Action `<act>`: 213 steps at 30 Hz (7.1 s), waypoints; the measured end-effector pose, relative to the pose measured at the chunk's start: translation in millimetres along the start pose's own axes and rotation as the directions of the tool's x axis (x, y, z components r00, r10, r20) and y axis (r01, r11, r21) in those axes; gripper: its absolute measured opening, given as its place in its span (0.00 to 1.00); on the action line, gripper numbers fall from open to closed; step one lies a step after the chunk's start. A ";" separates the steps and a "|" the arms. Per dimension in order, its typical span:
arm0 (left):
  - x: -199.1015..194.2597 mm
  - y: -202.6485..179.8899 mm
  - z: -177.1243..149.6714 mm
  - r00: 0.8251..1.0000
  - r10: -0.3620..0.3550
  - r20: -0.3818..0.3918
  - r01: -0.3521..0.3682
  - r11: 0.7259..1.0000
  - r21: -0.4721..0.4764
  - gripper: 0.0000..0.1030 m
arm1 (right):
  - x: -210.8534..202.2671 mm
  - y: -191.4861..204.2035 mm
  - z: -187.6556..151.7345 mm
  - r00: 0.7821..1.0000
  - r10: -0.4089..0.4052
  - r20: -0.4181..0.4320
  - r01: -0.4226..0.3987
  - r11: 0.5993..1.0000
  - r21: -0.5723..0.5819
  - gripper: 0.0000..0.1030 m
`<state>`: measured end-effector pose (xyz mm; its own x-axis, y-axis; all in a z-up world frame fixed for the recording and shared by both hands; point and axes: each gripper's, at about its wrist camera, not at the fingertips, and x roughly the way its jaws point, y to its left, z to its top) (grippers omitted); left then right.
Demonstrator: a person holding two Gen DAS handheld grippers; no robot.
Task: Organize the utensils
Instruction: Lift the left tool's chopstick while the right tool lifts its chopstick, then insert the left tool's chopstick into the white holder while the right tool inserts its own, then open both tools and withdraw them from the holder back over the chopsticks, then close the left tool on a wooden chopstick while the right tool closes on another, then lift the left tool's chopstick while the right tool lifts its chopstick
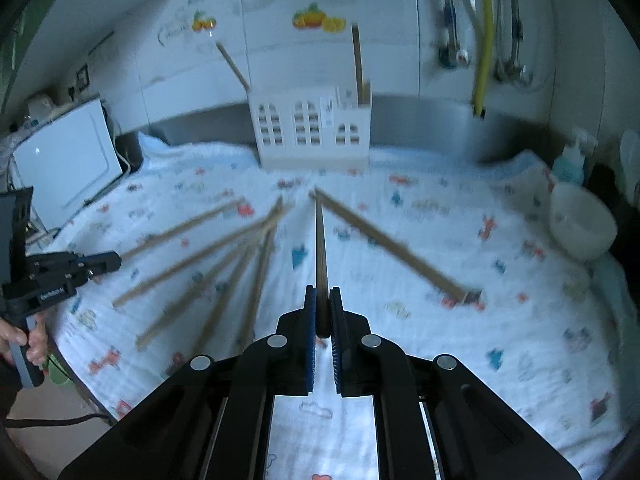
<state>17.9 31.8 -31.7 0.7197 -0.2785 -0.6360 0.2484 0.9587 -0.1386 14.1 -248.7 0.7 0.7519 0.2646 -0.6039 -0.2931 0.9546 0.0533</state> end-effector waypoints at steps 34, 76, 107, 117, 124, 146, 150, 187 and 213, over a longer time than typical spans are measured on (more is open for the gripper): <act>-12.9 -27.5 144.7 0.987 -0.025 0.156 0.005 0.992 0.129 0.05 | -33.9 -18.9 211.6 0.991 -0.011 0.130 0.030 0.989 -0.145 0.06; 58.2 -32.1 334.3 0.932 0.069 0.355 -0.116 0.987 0.115 0.07 | 89.3 -14.4 271.4 0.998 -0.059 -0.023 0.051 0.967 -0.250 0.14; -23.0 -34.1 68.5 0.997 0.023 0.076 -0.034 0.989 0.146 0.23 | -35.7 -7.4 68.7 0.998 0.035 0.049 -0.027 0.989 -0.148 0.20; 4.3 -14.3 -3.5 0.995 0.015 -0.095 -0.008 0.997 0.074 0.30 | -23.1 -5.3 -4.0 0.998 0.053 -0.014 -0.054 0.998 -0.042 0.20; 16.6 -13.5 -17.5 0.991 0.018 -0.130 -0.010 0.998 0.067 0.30 | -1.6 1.2 -32.1 0.992 0.104 -0.072 -0.102 0.994 0.023 0.20; 29.8 -22.2 -24.4 0.992 0.057 -0.114 -0.046 0.994 0.101 0.15 | 60.7 46.8 -42.8 0.983 0.089 -0.162 -0.101 0.993 -0.065 0.11; 29.0 -23.0 -26.2 0.992 0.063 -0.111 -0.053 0.994 0.096 0.15 | 62.0 50.9 -43.0 0.985 0.065 -0.160 -0.080 0.993 -0.091 0.09; -11.4 -17.0 29.7 0.995 0.025 0.093 -0.030 0.998 0.049 0.06 | -14.4 15.4 93.1 0.985 0.132 0.113 -0.126 0.990 -0.060 0.06; 12.5 -11.3 102.6 0.964 -0.005 0.265 0.001 1.000 0.016 0.04 | 2.5 15.5 122.8 0.987 0.118 0.113 -0.107 0.990 -0.096 0.07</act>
<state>90.6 11.5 39.8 0.8645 -0.2890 -0.4111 0.2594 0.9573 -0.1276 83.9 -216.5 97.7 0.7741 0.3891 -0.4994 -0.4272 0.9032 0.0415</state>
